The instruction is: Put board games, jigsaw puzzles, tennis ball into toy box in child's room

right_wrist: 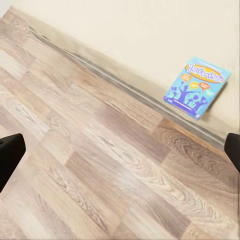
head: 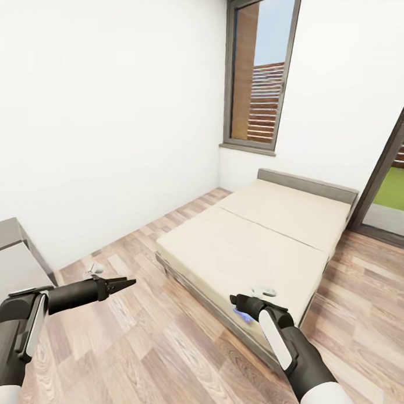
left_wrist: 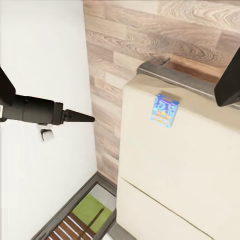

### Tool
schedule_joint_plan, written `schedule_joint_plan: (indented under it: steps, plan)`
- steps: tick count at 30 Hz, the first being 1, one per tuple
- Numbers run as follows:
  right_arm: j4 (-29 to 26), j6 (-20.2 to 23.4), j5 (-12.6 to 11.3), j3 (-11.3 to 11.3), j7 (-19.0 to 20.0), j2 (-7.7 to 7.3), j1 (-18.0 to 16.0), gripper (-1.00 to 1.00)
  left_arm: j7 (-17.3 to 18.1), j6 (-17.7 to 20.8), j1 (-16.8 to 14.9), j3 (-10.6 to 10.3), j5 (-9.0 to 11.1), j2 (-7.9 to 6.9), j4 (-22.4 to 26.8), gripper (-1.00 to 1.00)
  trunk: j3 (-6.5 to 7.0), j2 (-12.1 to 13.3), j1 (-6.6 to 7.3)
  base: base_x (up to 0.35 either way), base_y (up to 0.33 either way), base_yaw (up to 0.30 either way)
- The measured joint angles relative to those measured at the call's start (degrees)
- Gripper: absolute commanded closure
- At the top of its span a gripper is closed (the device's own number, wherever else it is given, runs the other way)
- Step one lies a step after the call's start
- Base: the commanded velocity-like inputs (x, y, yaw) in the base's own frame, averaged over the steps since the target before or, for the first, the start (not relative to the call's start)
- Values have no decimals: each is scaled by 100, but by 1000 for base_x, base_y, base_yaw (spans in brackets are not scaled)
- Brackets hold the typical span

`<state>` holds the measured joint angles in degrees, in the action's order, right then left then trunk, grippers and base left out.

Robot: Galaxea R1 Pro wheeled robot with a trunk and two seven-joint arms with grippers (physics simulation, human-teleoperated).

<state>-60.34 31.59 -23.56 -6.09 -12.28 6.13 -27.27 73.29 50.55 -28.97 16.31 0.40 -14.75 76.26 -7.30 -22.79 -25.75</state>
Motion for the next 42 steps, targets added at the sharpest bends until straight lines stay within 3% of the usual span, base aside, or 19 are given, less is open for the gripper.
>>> schedule_joint_plan:
  steps: [20,36,42]
  plan:
    - [2,0,-38,13,0,-17,-17,-100,-5,18,0,65,18,-58,-76,-100,-104,0,0,0,0,-240]
    - [2,0,-80,13,5,-169,-9,-100,19,18,0,92,20,-80,-78,-100,-187,0,0,0,0,-240]
    - [-1,0,-80,13,7,-175,-9,-100,3,-1,0,261,21,-76,-77,-100,-219,0,0,0,5,-240]
